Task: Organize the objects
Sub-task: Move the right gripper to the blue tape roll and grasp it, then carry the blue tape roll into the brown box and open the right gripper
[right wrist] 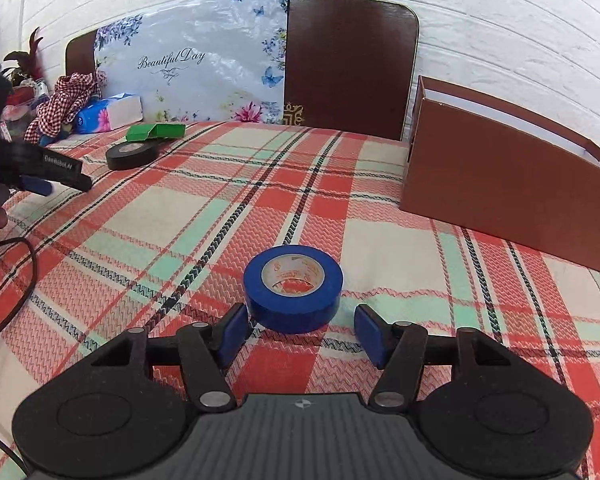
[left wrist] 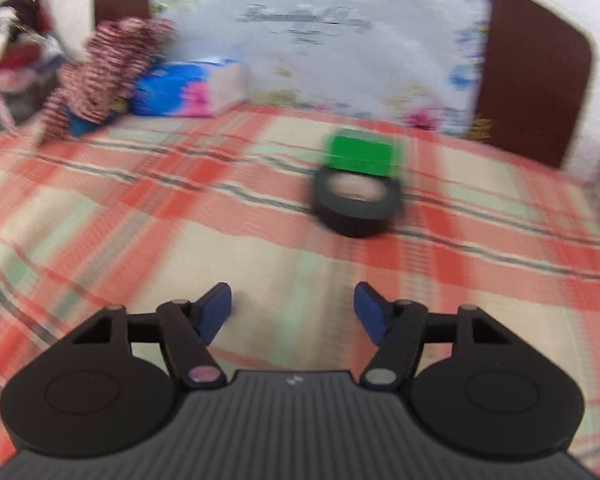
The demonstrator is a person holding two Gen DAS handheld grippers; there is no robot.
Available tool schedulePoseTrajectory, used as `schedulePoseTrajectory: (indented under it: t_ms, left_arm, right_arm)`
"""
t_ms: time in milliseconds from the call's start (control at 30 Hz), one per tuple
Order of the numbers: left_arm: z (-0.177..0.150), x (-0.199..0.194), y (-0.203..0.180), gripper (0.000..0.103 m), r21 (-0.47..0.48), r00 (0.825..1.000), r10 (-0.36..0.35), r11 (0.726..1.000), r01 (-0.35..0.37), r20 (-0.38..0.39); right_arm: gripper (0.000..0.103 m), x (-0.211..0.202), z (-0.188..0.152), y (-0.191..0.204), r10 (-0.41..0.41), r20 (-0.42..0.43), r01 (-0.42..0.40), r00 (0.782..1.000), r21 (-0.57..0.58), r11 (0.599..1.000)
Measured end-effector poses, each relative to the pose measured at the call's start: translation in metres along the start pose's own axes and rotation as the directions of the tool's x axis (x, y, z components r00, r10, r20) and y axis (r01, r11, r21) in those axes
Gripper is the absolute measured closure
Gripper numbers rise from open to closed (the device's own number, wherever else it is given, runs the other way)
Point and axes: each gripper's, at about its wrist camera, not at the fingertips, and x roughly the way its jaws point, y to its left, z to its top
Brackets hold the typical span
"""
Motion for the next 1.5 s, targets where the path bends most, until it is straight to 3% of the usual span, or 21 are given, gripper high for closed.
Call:
schedulePoseTrajectory:
  t_ms: [67, 167, 267, 367, 433, 500, 633, 700, 900, 1100, 1167, 1200, 1233, 1267, 1300, 1367, 1400, 1433, 1500]
  left_arm:
    - [-0.003, -0.016, -0.038, 0.038, 0.052, 0.989, -0.142, 0.988, 0.144, -0.035]
    - [-0.011, -0.034, -0.104, 0.038, 0.177, 0.929, -0.344, 0.914, 0.364, -0.135]
    - [-0.021, -0.041, -0.155, 0.040, 0.270, 0.882, -0.413, 0.844, 0.464, -0.228]
    - [-0.030, -0.032, -0.180, 0.053, 0.275, 0.849, -0.424, 0.815, 0.510, -0.316]
    - [-0.037, -0.022, -0.186, 0.076, 0.266, 0.845, -0.406, 0.822, 0.504, -0.348]
    - [-0.038, -0.019, -0.183, 0.082, 0.245, 0.845, -0.416, 0.827, 0.505, -0.338]
    - [-0.032, -0.025, -0.184, 0.083, 0.210, 0.840, -0.426, 0.836, 0.508, -0.336]
    - [-0.019, -0.039, -0.195, 0.083, 0.242, 0.843, -0.450, 0.819, 0.521, -0.294]
    - [0.039, -0.070, -0.257, 0.082, 0.369, 0.807, -0.574, 0.726, 0.581, -0.139]
    - [0.081, -0.047, -0.320, 0.082, 0.396, 0.800, -0.594, 0.718, 0.573, -0.082]
    - [0.087, -0.031, -0.337, 0.072, 0.394, 0.800, -0.591, 0.714, 0.578, -0.103]
    - [0.088, -0.023, -0.345, 0.060, 0.396, 0.810, -0.576, 0.722, 0.567, -0.110]
    - [0.087, -0.016, -0.348, 0.054, 0.398, 0.833, -0.543, 0.745, 0.535, -0.104]
    - [0.084, -0.012, -0.349, 0.055, 0.404, 0.852, -0.515, 0.761, 0.507, -0.098]
    - [0.079, -0.009, -0.346, 0.053, 0.406, 0.851, -0.516, 0.759, 0.509, -0.101]
    - [0.070, -0.017, -0.328, 0.052, 0.387, 0.810, -0.581, 0.730, 0.563, -0.082]
    - [0.065, -0.026, -0.318, 0.053, 0.393, 0.796, -0.602, 0.719, 0.572, -0.057]
    - [0.058, -0.039, -0.305, 0.050, 0.410, 0.788, -0.615, 0.717, 0.564, -0.009]
    - [0.044, -0.058, -0.276, 0.042, 0.433, 0.784, -0.615, 0.732, 0.526, 0.086]
  right_arm:
    - [0.043, 0.001, 0.000, 0.001, 0.000, -0.001, 0.000, 1.000, -0.003, 1.000]
    - [0.043, 0.000, -0.001, 0.003, 0.000, 0.003, 0.000, 1.000, 0.001, 1.000]
    - [0.043, 0.000, -0.001, 0.002, 0.003, 0.007, -0.003, 1.000, 0.002, 1.000]
    - [0.043, 0.001, -0.001, 0.003, 0.001, 0.009, -0.001, 1.000, -0.005, 1.000]
    - [0.044, 0.002, 0.000, 0.003, 0.006, 0.005, -0.006, 1.000, -0.010, 1.000]
    - [0.054, 0.004, 0.001, 0.004, 0.023, 0.005, -0.022, 1.000, -0.021, 1.000]
    - [0.054, -0.001, 0.001, 0.005, 0.017, 0.035, -0.016, 0.999, -0.019, 1.000]
    - [0.054, -0.013, 0.005, -0.001, -0.019, 0.110, 0.018, 0.994, 0.012, 1.000]
    - [0.054, -0.030, 0.044, -0.045, -0.188, 0.342, 0.180, 0.921, 0.058, 0.982]
    - [0.053, 0.000, 0.090, -0.101, -0.264, 0.378, 0.241, 0.887, 0.109, 0.964]
    - [0.053, 0.021, 0.101, -0.115, -0.290, 0.343, 0.271, 0.893, 0.105, 0.957]
    - [0.049, 0.033, 0.104, -0.121, -0.312, 0.309, 0.296, 0.898, 0.099, 0.950]
    - [0.048, 0.042, 0.104, -0.125, -0.342, 0.284, 0.325, 0.896, 0.106, 0.940]
    - [0.048, 0.043, 0.100, -0.128, -0.357, 0.287, 0.334, 0.889, 0.127, 0.934]
    - [0.049, 0.039, 0.095, -0.130, -0.349, 0.305, 0.317, 0.886, 0.151, 0.936]
    - [0.049, 0.025, 0.080, -0.127, -0.339, 0.355, 0.288, 0.871, 0.190, 0.939]
    - [0.046, 0.016, 0.069, -0.122, -0.347, 0.387, 0.286, 0.854, 0.208, 0.935]
    - [0.044, 0.007, 0.057, -0.116, -0.360, 0.407, 0.290, 0.839, 0.226, 0.930]
    - [0.044, -0.008, 0.037, -0.106, -0.363, 0.397, 0.269, 0.843, 0.275, 0.923]
